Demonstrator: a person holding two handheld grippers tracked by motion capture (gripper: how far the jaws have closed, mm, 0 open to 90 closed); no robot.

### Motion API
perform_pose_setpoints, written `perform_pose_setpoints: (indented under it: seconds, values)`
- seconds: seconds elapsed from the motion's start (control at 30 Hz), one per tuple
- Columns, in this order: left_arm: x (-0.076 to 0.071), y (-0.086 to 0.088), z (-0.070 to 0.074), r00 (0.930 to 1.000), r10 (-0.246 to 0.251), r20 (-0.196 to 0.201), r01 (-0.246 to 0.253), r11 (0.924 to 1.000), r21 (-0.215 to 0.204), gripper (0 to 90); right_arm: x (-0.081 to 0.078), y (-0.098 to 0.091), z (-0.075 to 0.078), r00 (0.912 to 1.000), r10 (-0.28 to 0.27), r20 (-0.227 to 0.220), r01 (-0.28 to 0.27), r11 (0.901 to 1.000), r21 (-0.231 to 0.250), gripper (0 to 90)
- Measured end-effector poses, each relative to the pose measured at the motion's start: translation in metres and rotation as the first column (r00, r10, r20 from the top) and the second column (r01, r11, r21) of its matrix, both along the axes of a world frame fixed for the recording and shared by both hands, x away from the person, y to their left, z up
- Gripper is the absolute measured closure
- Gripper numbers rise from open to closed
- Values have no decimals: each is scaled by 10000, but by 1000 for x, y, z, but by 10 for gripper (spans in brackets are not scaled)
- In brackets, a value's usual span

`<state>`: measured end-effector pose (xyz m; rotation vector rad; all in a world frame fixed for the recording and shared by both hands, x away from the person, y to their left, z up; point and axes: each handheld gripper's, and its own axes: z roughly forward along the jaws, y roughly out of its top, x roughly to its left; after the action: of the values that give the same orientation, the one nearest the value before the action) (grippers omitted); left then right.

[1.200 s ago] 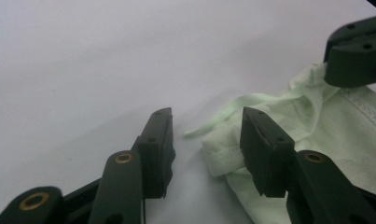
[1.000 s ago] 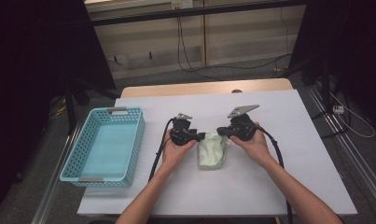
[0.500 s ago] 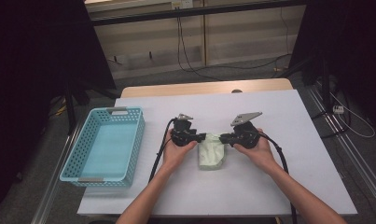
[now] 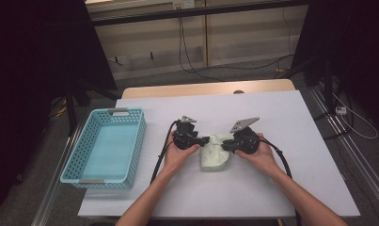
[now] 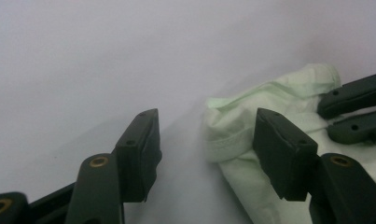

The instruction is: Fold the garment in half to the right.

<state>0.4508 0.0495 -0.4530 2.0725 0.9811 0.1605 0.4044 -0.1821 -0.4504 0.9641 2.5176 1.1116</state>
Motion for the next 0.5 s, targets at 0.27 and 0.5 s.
perform_pose_setpoints:
  seconds: [0.27, 0.5]
  values:
    - [-3, 6, 3, 9994, 80, 327, -89, 9996, 269, 321, -1, 0, -2, 9997, -85, 212, 92, 9993, -350, 770]
    - [-7, 29, 1, 9985, 185, 516, -212, 9984, 527, 237, -1, -2, -3, 9998, -192, -41, 192, 9998, 24, 687]
